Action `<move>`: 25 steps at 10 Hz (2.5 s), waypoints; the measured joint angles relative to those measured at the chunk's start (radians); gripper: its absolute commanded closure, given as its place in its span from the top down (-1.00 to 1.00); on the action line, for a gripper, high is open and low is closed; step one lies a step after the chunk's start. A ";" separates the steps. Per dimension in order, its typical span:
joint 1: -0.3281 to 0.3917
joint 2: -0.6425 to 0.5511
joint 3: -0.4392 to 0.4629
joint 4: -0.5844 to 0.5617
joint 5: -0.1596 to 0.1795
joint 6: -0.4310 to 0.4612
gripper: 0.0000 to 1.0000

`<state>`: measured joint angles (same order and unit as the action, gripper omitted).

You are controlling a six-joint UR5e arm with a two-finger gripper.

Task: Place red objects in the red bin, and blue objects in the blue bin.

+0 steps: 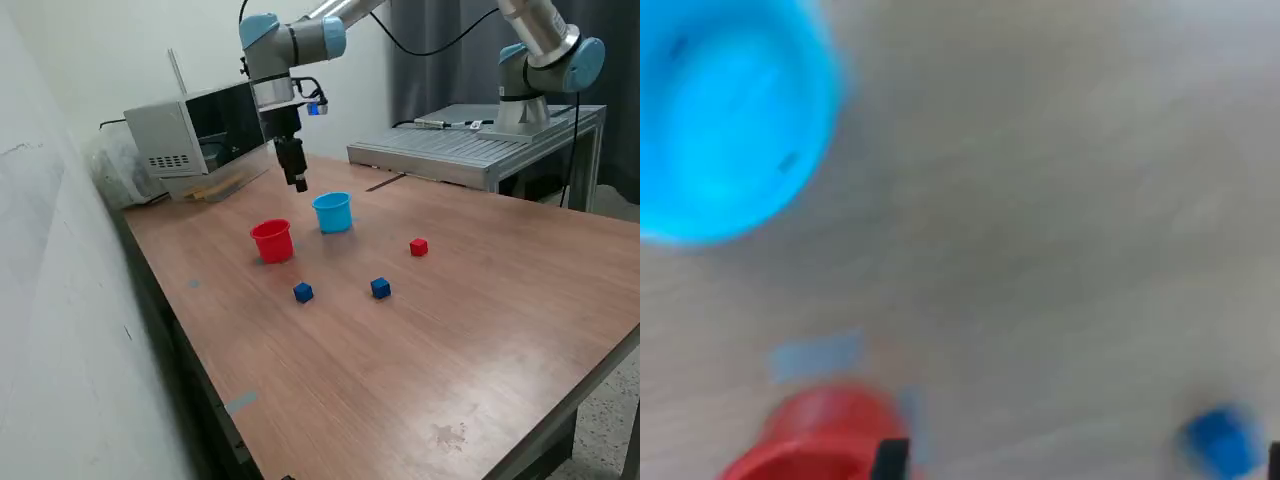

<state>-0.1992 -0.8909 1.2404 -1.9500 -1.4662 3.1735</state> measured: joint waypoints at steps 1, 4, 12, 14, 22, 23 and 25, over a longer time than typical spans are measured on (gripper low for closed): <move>0.046 -0.057 0.065 0.015 0.000 -0.021 1.00; 0.148 -0.177 0.245 0.055 0.002 -0.030 1.00; 0.262 -0.158 0.442 -0.201 0.006 0.041 1.00; 0.256 -0.106 0.441 -0.246 0.005 0.041 1.00; 0.229 -0.023 0.441 -0.320 -0.018 0.034 -1.00; 0.223 -0.021 0.441 -0.320 -0.024 0.033 -1.00; 0.218 -0.013 0.442 -0.319 -0.032 0.033 -1.00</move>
<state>0.0192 -0.9042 1.6828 -2.2686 -1.4982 3.2062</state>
